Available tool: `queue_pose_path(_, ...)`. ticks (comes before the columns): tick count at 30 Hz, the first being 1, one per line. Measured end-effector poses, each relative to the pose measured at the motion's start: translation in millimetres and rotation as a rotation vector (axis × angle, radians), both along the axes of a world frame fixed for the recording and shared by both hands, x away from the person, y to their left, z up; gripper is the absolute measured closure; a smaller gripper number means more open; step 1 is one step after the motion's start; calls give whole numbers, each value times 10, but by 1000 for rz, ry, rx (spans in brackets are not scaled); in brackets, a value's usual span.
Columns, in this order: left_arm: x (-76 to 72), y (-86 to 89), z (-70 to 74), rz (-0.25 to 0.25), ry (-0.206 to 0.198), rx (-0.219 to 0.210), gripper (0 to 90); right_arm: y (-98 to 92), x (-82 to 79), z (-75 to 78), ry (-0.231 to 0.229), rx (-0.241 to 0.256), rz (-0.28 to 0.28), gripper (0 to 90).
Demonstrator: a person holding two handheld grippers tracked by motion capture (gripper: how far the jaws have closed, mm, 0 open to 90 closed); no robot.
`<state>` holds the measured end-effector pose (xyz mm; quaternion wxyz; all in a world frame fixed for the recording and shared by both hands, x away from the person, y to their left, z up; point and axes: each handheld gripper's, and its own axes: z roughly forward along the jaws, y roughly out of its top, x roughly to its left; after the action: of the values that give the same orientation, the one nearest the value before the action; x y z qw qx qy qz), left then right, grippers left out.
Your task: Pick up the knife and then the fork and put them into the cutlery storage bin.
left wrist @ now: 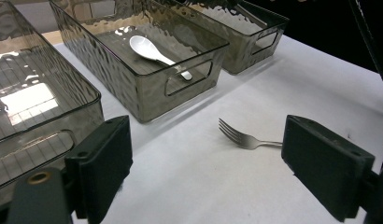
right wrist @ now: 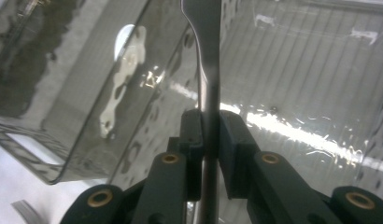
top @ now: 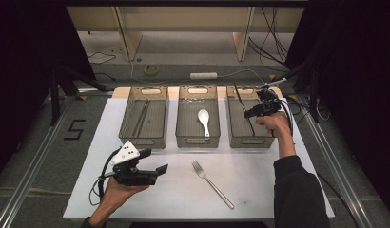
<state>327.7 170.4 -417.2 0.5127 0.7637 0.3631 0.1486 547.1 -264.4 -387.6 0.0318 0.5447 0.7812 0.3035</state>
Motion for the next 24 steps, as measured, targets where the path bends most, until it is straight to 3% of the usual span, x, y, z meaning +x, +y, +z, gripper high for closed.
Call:
queue_pose_path(12,-10,5,2,5,-2,-1,159,74,10,-121,14,-51,-50,809)
queue_pose_path(24,-14,5,-2,6,-1,1,159,95,9,-259,31,-76,-58,807)
